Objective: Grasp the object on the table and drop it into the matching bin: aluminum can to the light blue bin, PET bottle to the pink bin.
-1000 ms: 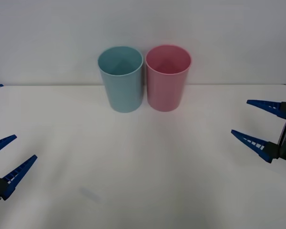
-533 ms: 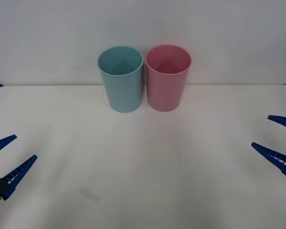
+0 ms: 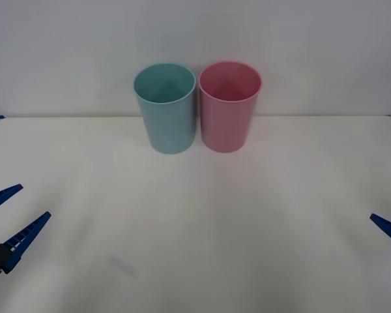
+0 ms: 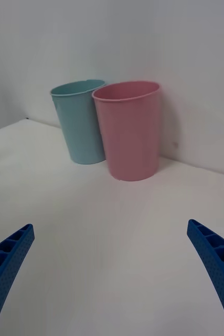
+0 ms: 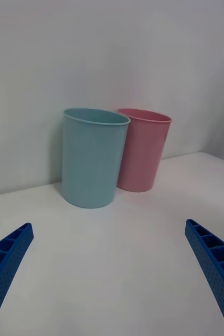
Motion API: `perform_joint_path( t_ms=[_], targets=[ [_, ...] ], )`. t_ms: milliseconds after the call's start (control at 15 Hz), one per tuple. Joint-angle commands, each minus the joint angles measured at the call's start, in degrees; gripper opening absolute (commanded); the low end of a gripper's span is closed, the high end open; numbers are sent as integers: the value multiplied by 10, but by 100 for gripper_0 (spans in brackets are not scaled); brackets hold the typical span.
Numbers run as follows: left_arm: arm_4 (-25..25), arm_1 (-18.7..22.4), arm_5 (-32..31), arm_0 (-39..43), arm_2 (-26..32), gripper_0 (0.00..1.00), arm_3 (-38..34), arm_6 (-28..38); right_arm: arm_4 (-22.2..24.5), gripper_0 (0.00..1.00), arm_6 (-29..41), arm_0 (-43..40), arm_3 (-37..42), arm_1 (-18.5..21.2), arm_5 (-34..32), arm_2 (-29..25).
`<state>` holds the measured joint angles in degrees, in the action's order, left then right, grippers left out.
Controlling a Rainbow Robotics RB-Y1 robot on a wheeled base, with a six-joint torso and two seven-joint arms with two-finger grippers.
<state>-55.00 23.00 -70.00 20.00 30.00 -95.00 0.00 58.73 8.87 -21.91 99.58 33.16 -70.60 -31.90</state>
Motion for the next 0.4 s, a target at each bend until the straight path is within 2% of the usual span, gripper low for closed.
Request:
perform_joint_path(
  t_ms=[67,400],
  targets=[
    [0,0,0,0,0,100,0,0,-3,100,1,-8,0,-9,1,0],
    [0,0,0,0,0,100,0,0,-2,100,2,-8,0,-13,0,-1]
  ],
)
